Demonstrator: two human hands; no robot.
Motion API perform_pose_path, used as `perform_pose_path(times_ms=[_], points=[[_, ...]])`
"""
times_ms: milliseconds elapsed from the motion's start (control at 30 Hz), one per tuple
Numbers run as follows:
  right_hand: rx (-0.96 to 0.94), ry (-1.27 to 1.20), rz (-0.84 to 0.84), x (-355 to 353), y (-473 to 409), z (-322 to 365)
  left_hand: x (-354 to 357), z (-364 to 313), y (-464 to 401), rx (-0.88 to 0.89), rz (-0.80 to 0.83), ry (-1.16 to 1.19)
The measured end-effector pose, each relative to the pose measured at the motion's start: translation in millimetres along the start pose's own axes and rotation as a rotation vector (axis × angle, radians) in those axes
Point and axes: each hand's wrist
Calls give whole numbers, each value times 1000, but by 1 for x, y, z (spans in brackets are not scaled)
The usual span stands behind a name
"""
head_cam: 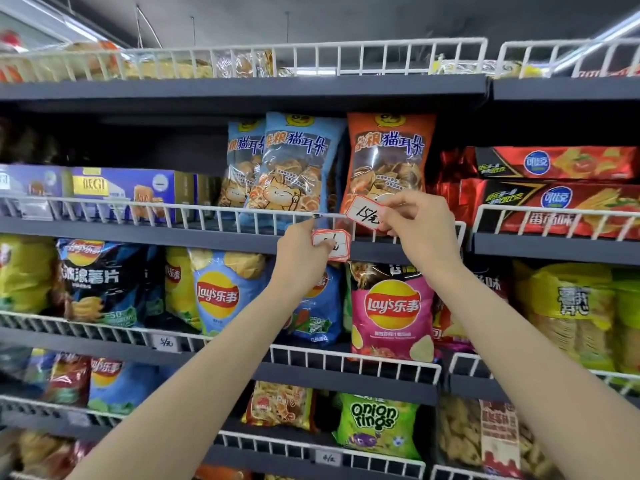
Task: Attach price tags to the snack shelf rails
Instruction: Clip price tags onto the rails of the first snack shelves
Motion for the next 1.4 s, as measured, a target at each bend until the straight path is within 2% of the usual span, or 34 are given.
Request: perform_pose_path(times_ms=[233, 500, 667, 900, 1133, 1400], points=[[-95, 89, -12, 16, -3, 3, -11, 16, -5, -22, 44, 44], [-220, 239, -62, 41, -11, 12, -37, 39, -13, 66, 321, 66], [-308, 479, 94, 52, -9, 13, -46, 51, -21, 113, 403, 52], [-327, 643, 76, 55, -11, 4, -51, 56, -29, 154, 430, 0], [-512, 923, 102, 50, -10, -3, -49, 58, -34, 179, 396, 3], [-516, 932, 109, 48, -5, -4, -50, 58, -34, 200, 366, -17]])
Point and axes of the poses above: each hand's wrist, its own y-axis away from the middle knuckle, its own x-axis out of the palm, z = x × y, and after that the axes turned 1 degree about z, right-handed
